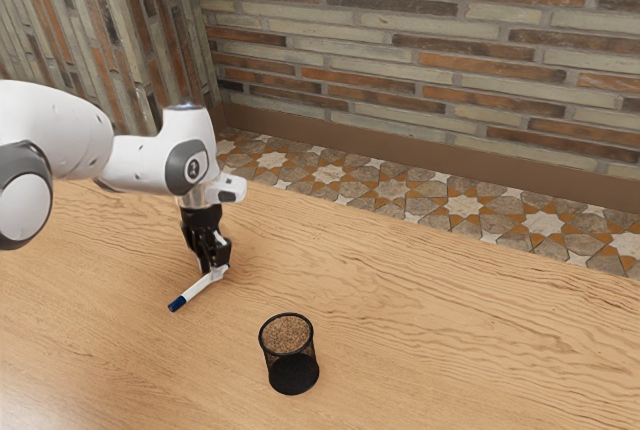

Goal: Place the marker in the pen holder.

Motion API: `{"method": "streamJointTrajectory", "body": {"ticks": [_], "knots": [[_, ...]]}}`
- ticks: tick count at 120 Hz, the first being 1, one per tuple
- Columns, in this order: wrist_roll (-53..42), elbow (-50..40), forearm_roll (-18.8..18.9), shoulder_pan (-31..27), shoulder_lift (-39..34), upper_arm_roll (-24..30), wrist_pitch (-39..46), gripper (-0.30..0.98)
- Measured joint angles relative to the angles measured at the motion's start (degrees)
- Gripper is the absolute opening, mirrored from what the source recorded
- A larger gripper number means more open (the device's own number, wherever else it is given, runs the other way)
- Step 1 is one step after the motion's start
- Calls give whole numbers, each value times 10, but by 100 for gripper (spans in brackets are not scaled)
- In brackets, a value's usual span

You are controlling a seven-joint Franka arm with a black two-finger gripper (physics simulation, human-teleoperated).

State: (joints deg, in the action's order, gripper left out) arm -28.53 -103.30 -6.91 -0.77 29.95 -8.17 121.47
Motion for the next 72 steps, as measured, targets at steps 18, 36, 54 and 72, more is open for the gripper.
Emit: {"method": "streamJointTrajectory", "body": {"ticks": [18, 36, 54, 72], "knots": [[3, 0, 0, 0, 1, 0, 0, 14], [6, 0, -4, 5, 0, -2, 1, 0], [11, -4, -2, 9, -19, -3, 2, -7], [20, -60, 4, 39, -99, 0, 3, -9]]}}
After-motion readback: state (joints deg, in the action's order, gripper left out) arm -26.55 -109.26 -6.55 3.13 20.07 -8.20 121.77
